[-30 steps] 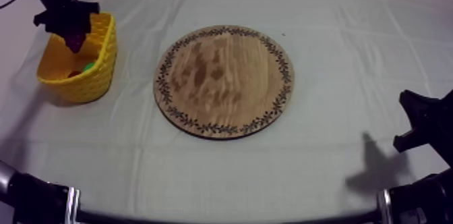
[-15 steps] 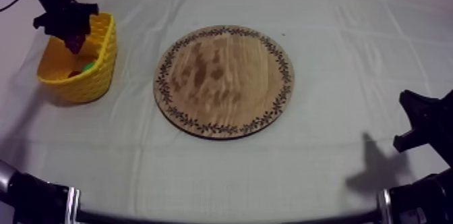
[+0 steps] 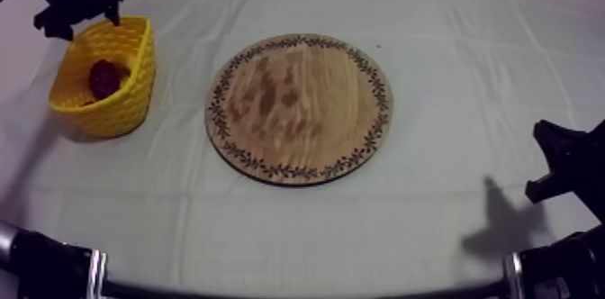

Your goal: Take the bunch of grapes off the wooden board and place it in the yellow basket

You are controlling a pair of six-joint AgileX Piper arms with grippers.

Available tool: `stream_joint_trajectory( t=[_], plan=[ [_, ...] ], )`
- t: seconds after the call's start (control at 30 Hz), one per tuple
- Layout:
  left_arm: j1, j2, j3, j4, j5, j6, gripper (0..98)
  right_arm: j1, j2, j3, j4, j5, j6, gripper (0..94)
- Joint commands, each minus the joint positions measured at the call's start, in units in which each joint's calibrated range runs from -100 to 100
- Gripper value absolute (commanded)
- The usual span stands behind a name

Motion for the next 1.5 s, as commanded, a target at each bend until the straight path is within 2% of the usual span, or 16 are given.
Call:
stream_joint_trajectory(
  t=[0.0, 0.17, 0.27, 0.4, 0.6, 0.97, 1.17, 1.23, 1.4, 1.47],
  plan=[
    [-0.4, -2.6, 0.2, 0.24, -2.2, -0.3, 59.4, 0.0, 0.0, 0.0, 0.0, 0.0, 0.0, 0.4],
    [-1.9, -9.5, 3.6, 0.83, -9.0, -1.5, 24.0, 0.0, 0.0, 0.0, 0.0, 0.0, 0.0, 0.4],
    [-2.8, -14.9, 7.3, 0.93, -13.5, -1.9, 12.9, 0.0, 0.0, 0.0, 0.0, 0.0, 0.0, 0.4],
    [-4.4, -23.3, 14.5, 1.25, -21.0, -1.8, 4.0, 0.0, 0.0, 0.0, 0.0, 0.0, 0.0, 0.4],
    [-5.6, -37.9, 26.9, 1.36, -29.9, -1.6, 0.5, 0.0, 0.0, 0.0, 0.0, 0.0, 0.0, 0.4],
    [-4.4, -65.5, 53.0, 0.49, -40.0, -0.8, 0.0, 0.0, 0.0, 0.0, 0.0, 0.0, 0.0, 0.4],
    [-3.3, -79.7, 66.1, -3.44, -42.1, 1.9, 0.0, 0.0, 0.0, 0.0, 0.0, 0.0, 0.0, 0.4],
    [-3.1, -83.6, 69.2, -4.15, -42.3, 2.5, 0.0, 0.0, 0.0, 0.0, 0.0, 0.0, 0.0, 0.4],
    [-3.7, -91.5, 76.2, -4.73, -44.0, 2.6, 0.0, 0.0, 0.0, 0.0, 0.0, 0.0, 0.0, 0.4],
    [-3.8, -94.4, 78.3, -3.61, -44.2, 1.4, 0.0, 0.0, 0.0, 0.0, 0.0, 0.0, 0.0, 0.4]
  ],
)
